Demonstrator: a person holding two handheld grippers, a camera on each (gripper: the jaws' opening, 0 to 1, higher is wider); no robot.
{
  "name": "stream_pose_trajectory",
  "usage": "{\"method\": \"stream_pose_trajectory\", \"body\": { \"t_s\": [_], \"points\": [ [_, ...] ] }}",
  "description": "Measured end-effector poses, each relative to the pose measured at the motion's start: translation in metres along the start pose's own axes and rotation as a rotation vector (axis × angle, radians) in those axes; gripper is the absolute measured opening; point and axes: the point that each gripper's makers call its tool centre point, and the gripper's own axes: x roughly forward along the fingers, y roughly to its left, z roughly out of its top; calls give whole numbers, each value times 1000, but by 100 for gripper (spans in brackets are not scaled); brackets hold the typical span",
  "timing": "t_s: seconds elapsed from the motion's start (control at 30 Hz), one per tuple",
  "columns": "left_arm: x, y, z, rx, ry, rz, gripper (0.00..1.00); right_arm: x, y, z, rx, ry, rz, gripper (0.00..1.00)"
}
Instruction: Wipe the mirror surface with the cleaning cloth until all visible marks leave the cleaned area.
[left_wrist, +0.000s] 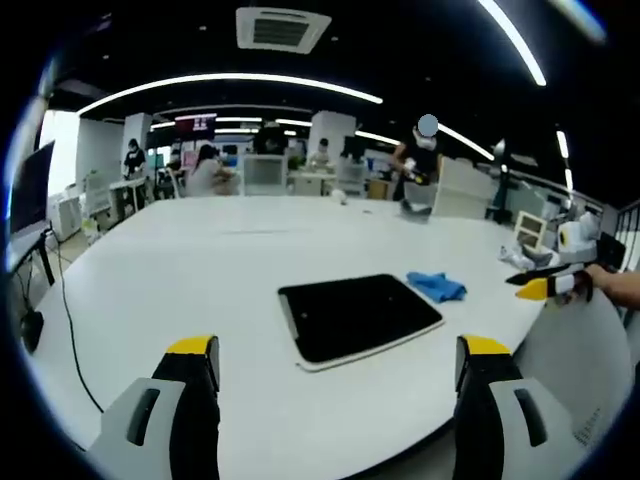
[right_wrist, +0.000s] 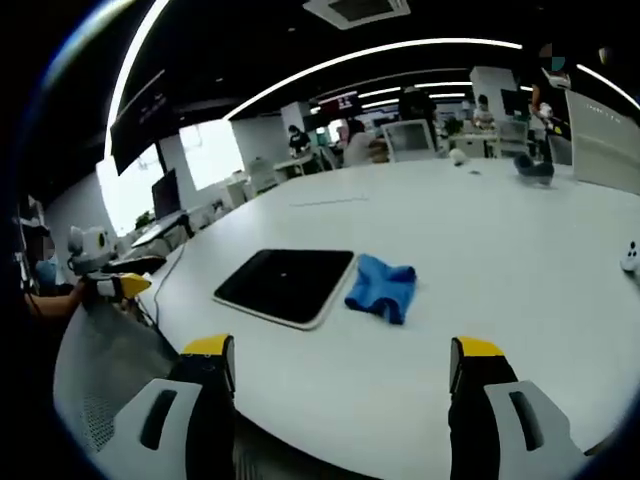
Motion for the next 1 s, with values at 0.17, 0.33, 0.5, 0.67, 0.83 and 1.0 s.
{"method": "stream_pose_trajectory", "body": {
  "t_s": [0.17, 0.33, 0.5, 0.67, 0.83, 1.0],
  "points": [
    [0, -1, -1, 2, 4, -1, 98, 0, 2, 1, -11, -5, 6, 85],
    [2, -6, -10, 33, 69, -27, 97, 2, 6, -5, -6, 26, 32, 85],
    [1, -1, -10, 13, 58, -6, 97, 2, 5, -5, 0, 29, 22, 84],
    [3, -8, -16, 40, 97, -44, 96, 2, 5, -9, -13, 53, 26, 84],
    [2, -8, -15, 41, 94, -42, 96, 2, 4, -8, -4, 44, 19, 84],
    [2, -10, -16, 47, 101, -52, 95, 3, 8, -13, -22, 74, 35, 84]
  ]
}}
